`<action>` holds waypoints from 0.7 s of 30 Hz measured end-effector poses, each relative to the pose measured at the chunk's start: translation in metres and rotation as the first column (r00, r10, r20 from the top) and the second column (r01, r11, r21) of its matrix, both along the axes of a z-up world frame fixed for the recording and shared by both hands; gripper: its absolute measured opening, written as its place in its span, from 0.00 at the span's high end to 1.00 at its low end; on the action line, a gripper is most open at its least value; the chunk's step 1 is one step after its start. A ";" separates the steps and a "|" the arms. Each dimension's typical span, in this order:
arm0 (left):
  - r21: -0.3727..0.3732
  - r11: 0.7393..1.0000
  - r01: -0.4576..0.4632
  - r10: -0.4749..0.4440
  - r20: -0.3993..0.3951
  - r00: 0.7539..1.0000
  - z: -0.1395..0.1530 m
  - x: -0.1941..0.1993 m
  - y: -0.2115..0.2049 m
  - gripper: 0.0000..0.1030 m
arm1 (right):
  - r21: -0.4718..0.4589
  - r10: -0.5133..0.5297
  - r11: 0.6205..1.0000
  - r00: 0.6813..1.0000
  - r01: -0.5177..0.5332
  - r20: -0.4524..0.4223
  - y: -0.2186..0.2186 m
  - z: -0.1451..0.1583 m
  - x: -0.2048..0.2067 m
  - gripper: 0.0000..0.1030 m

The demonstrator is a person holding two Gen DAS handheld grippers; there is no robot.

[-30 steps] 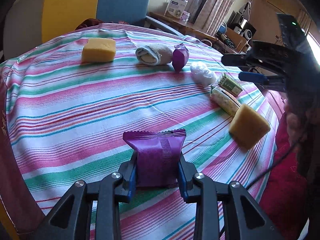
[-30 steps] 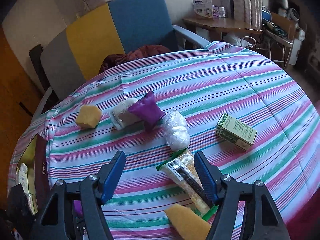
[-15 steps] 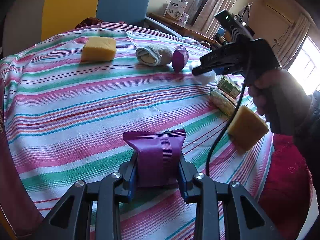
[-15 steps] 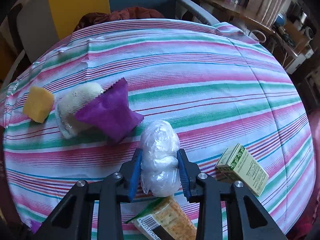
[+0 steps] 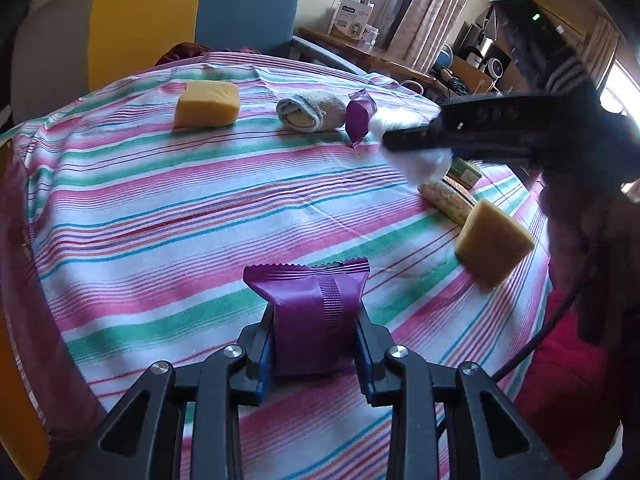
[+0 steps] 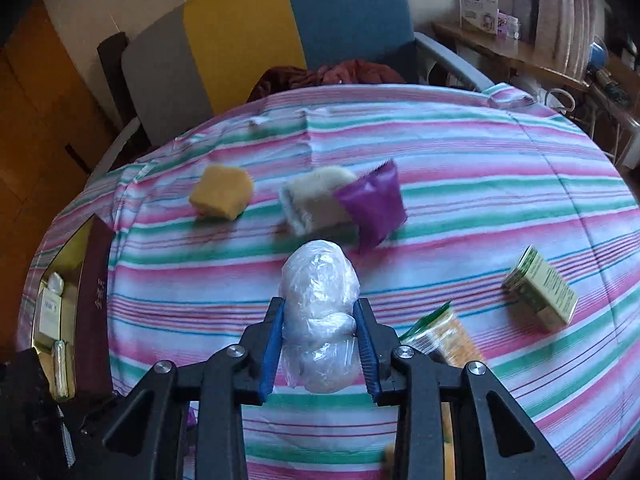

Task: Organize objects
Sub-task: 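Grasp the white plastic bag with right tool while left lifts the purple packet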

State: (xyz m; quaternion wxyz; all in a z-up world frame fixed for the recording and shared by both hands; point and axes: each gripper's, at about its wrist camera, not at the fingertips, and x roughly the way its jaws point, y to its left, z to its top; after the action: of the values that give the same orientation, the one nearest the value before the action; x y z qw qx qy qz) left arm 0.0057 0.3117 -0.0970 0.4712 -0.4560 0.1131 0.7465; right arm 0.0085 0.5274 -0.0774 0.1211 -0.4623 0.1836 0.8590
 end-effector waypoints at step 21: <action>0.036 0.992 -0.125 0.127 -0.058 0.990 0.041 0.005 -0.057 0.69 | 0.136 0.105 0.983 0.987 -0.121 0.121 -0.039 -0.043 -0.009 0.66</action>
State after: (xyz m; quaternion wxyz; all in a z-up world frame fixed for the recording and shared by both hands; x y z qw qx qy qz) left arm 0.0110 0.2542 -0.0562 0.4268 -0.4318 0.0865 0.7898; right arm -0.0003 0.4888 -0.1206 0.1151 -0.5101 0.0879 0.8478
